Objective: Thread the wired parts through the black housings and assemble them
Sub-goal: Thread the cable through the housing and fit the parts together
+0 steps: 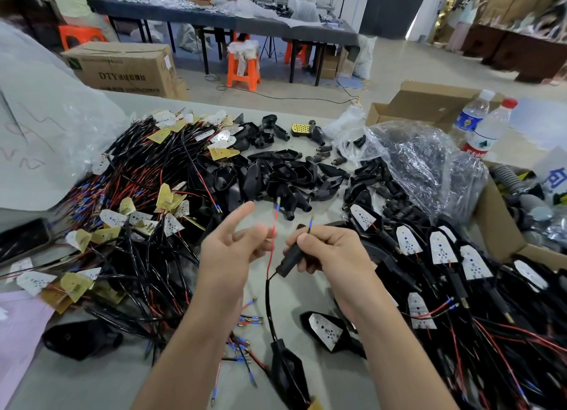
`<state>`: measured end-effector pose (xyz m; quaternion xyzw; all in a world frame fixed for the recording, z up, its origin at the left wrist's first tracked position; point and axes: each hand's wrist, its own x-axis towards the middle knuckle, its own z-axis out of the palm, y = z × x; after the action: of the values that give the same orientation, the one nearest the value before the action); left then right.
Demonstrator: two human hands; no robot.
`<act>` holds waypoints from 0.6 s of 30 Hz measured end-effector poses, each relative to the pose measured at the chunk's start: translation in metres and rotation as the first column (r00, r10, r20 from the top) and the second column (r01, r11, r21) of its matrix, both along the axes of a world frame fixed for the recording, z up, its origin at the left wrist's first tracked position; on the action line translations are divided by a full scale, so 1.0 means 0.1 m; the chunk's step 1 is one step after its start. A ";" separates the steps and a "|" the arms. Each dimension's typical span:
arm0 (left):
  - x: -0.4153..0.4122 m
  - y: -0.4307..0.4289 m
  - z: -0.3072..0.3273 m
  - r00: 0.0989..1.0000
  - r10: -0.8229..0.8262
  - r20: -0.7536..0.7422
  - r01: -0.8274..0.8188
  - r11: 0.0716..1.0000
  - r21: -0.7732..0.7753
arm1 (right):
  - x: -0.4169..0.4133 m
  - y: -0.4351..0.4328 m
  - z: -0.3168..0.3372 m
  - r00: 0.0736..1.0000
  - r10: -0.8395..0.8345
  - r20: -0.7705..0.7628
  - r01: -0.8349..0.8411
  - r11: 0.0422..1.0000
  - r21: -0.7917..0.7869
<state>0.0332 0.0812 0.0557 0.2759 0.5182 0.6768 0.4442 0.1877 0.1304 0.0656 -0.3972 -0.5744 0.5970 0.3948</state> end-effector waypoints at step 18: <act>-0.07 0.02 0.05 0.976 -0.216 -0.019 0.215 0.975 -0.062 | 0.05 0.05 -0.13 0.972 -0.220 -0.084 0.219 0.976 -0.021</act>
<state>0.0265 0.0828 0.0609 0.3258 0.5108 0.6053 0.5163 0.1927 0.1353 0.0522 -0.4346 -0.5060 0.5696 0.4802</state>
